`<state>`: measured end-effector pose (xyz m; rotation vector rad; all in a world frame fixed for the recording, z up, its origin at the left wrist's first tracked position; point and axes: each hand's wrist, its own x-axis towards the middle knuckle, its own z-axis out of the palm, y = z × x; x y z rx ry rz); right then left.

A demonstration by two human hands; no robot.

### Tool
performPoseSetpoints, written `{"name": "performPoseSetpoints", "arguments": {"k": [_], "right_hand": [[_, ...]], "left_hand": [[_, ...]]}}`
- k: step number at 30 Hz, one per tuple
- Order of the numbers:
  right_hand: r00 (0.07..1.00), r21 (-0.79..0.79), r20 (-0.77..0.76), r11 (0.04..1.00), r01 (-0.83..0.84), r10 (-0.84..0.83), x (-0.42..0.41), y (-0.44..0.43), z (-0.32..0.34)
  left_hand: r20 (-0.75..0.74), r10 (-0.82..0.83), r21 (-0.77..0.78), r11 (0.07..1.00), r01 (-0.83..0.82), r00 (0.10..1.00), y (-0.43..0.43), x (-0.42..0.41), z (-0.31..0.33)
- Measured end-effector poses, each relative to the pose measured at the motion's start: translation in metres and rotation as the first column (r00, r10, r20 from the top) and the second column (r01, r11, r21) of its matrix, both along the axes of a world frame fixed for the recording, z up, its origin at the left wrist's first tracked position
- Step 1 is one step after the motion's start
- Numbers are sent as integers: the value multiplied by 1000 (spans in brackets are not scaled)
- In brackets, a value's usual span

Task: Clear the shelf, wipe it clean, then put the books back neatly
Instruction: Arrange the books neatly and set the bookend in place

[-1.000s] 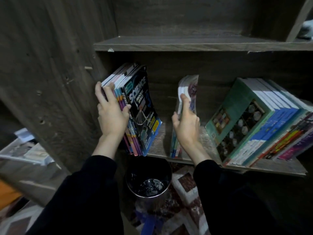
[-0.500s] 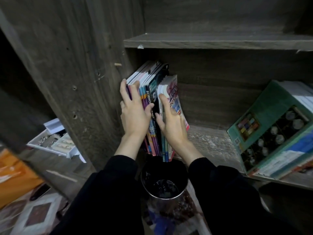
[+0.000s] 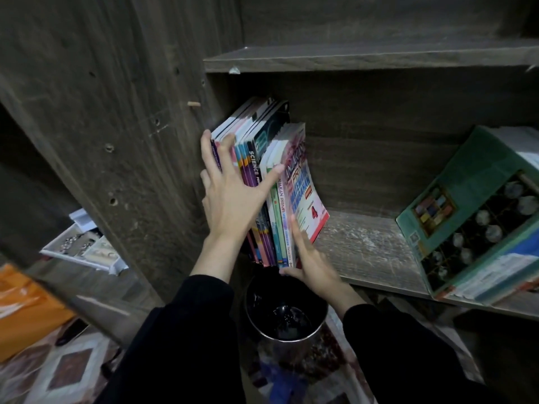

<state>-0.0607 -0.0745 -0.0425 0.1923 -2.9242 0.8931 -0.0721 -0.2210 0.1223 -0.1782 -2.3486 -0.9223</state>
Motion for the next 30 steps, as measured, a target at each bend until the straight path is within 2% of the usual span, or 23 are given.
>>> {"name": "performPoseSetpoints", "arguments": {"k": [7,13,23,25,27,29,30], "right_hand": [[998,58,-31,997,-44,45,-8,10,2],[998,50,-60,999,10,-7,-7,7,-2],[993,11,-108,999,43,-41,1,2,8],[990,-50,-119,997,65,-70,7,4,14],[979,-186,-152,977,107,-136,15,9,23],[930,-337,-263,928,161,-257,27,21,36],[877,-376,-349,907,191,-330,36,29,45]], "left_hand": [[-59,67,-63,996,-70,996,4,-11,-10],[-122,177,-138,971,-194,977,8,-9,-14],[-85,104,-152,981,-116,991,13,-2,-7],[-88,105,-163,980,-118,991,13,0,-6],[-116,96,-162,980,-115,989,15,4,-5],[-177,60,-141,986,-85,982,22,11,-4],[-209,28,-134,989,-57,977,29,15,-5]]}}
